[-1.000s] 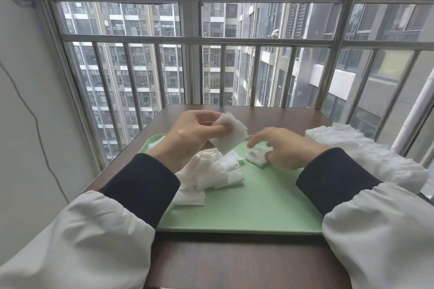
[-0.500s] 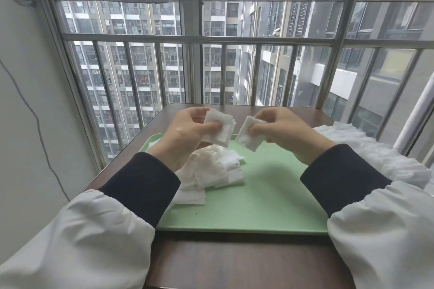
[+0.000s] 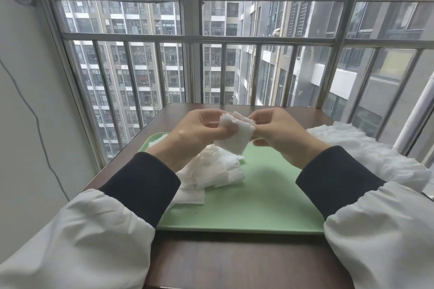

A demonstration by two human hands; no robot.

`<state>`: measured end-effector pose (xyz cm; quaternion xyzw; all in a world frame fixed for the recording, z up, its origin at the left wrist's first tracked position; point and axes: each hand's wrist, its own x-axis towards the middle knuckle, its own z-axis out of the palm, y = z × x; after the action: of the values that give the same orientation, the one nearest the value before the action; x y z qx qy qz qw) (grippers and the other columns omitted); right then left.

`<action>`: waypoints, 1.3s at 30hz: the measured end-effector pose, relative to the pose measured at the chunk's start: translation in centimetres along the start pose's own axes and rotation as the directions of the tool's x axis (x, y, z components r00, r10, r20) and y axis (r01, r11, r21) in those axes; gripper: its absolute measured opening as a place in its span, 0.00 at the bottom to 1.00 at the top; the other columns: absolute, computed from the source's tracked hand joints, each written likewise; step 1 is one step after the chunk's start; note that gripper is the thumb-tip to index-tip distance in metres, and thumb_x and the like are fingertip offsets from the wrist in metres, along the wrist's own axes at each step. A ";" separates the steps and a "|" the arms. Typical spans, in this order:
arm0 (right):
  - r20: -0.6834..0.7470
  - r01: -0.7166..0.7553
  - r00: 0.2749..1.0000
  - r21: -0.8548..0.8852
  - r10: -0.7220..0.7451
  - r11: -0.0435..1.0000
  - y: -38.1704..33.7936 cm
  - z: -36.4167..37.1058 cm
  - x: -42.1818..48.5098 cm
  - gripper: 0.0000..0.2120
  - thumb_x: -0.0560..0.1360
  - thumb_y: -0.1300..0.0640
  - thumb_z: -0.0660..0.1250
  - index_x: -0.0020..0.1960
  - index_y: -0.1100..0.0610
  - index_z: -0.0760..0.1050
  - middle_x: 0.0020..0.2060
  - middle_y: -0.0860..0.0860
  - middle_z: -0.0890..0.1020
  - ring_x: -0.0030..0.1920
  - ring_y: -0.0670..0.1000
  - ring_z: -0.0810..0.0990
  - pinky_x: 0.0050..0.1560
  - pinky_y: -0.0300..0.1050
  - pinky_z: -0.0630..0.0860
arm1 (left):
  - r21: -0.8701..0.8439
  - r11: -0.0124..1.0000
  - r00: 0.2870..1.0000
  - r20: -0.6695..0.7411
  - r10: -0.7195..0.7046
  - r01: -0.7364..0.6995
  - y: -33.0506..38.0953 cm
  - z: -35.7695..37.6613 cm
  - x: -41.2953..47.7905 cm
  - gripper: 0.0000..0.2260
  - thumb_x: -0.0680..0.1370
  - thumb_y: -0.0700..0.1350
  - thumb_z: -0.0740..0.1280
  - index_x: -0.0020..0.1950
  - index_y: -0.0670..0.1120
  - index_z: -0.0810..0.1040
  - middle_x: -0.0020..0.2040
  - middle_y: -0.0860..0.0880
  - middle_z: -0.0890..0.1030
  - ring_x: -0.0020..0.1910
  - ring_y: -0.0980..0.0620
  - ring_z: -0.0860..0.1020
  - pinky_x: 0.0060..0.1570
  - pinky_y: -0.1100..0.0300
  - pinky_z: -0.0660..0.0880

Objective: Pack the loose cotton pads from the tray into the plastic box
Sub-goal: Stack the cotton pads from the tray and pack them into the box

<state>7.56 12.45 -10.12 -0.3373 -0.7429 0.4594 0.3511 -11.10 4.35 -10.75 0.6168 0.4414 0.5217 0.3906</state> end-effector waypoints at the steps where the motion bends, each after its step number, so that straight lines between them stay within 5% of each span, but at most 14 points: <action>1: 0.015 0.004 1.000 -0.009 -0.004 1.000 0.0 0.1 0.0 0.08 0.75 0.56 0.74 0.45 0.61 0.81 0.36 0.52 0.83 0.39 0.48 0.81 0.39 0.36 0.76 | 0.001 1.000 1.000 -0.001 0.003 -0.003 0.0 0.0 0.0 0.12 0.73 0.50 0.74 0.54 0.46 0.86 0.53 0.44 0.86 0.49 0.52 0.84 0.49 0.59 0.80; 5: 0.073 0.012 0.997 -0.014 -0.011 1.000 -0.2 0.2 -0.4 0.11 0.78 0.56 0.71 0.50 0.65 0.82 0.39 0.54 0.83 0.40 0.48 0.80 0.42 0.38 0.77 | -0.064 0.998 1.000 -0.013 -0.003 0.002 0.1 0.1 0.0 0.10 0.72 0.48 0.75 0.51 0.47 0.87 0.52 0.44 0.86 0.49 0.49 0.84 0.51 0.55 0.82; 13: 0.109 -0.129 0.989 0.308 0.099 0.943 -0.4 0.3 0.2 0.11 0.80 0.61 0.60 0.49 0.59 0.82 0.40 0.52 0.84 0.38 0.50 0.80 0.42 0.45 0.76 | -0.096 0.995 0.983 -0.183 -0.029 0.012 0.3 -0.2 0.2 0.07 0.76 0.36 0.72 0.54 0.42 0.84 0.50 0.42 0.86 0.47 0.49 0.84 0.49 0.55 0.83; 15: 0.042 -0.036 0.998 -0.010 0.037 0.999 0.3 0.3 0.3 0.14 0.78 0.66 0.59 0.51 0.56 0.81 0.44 0.52 0.85 0.40 0.48 0.80 0.44 0.43 0.76 | -0.098 0.995 0.976 -0.212 -0.046 0.026 0.3 -0.3 0.2 0.06 0.77 0.37 0.72 0.53 0.43 0.84 0.49 0.43 0.86 0.46 0.49 0.84 0.47 0.55 0.83; 18: 0.146 0.118 0.989 -0.637 -0.030 0.762 1.9 0.5 0.5 0.18 0.79 0.65 0.60 0.62 0.49 0.79 0.55 0.43 0.79 0.51 0.44 0.76 0.55 0.39 0.70 | -0.118 0.992 0.972 -0.225 -0.073 0.047 0.3 -0.6 0.1 0.05 0.76 0.38 0.73 0.51 0.44 0.84 0.46 0.45 0.86 0.42 0.51 0.84 0.38 0.59 0.81; 21: 0.268 0.173 0.963 -0.717 0.038 0.675 2.8 1.0 0.7 0.12 0.82 0.54 0.63 0.63 0.45 0.79 0.53 0.36 0.74 0.51 0.42 0.72 0.54 0.37 0.65 | -0.123 0.991 0.971 -0.224 -0.082 0.055 0.1 -0.4 0.2 0.05 0.76 0.38 0.73 0.51 0.44 0.84 0.45 0.46 0.86 0.40 0.53 0.84 0.35 0.60 0.79; 25: 0.235 0.184 0.972 -0.733 -0.010 0.655 2.8 1.5 0.9 0.06 0.78 0.52 0.67 0.46 0.41 0.79 0.40 0.35 0.74 0.42 0.38 0.74 0.41 0.35 0.67 | -0.110 0.992 0.970 -0.231 -0.079 0.054 0.0 -0.3 0.2 0.04 0.76 0.38 0.73 0.50 0.45 0.84 0.45 0.47 0.86 0.40 0.54 0.84 0.35 0.60 0.79; 29: 0.189 0.156 0.981 -0.673 -0.036 0.723 2.9 1.9 0.9 0.10 0.74 0.57 0.69 0.41 0.42 0.77 0.41 0.39 0.79 0.44 0.42 0.79 0.39 0.34 0.70 | -0.095 0.994 0.971 -0.228 -0.072 0.051 -0.1 -0.3 0.3 0.05 0.76 0.37 0.73 0.50 0.45 0.84 0.44 0.48 0.86 0.39 0.55 0.84 0.35 0.61 0.79; 33: 0.134 0.048 0.991 -0.512 0.024 0.858 2.7 1.8 0.8 0.13 0.70 0.63 0.70 0.48 0.47 0.75 0.43 0.46 0.79 0.38 0.44 0.77 0.34 0.32 0.71 | -0.107 0.993 0.971 -0.227 -0.077 0.054 -0.1 -0.3 0.3 0.07 0.77 0.36 0.73 0.52 0.45 0.83 0.44 0.48 0.86 0.41 0.53 0.84 0.36 0.58 0.80; 39: -0.001 -0.033 0.999 -0.010 0.033 0.999 1.2 0.5 0.5 0.16 0.70 0.72 0.70 0.52 0.56 0.76 0.40 0.53 0.79 0.37 0.48 0.79 0.36 0.40 0.75 | -0.120 0.990 0.966 -0.239 -0.101 0.074 -0.3 -0.3 0.4 0.18 0.75 0.34 0.74 0.64 0.43 0.78 0.53 0.39 0.85 0.47 0.45 0.84 0.47 0.50 0.83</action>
<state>7.07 13.10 -11.30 -0.3514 -0.7394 0.4612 0.3421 -11.41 4.83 -10.85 0.5052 0.4837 0.5995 0.3891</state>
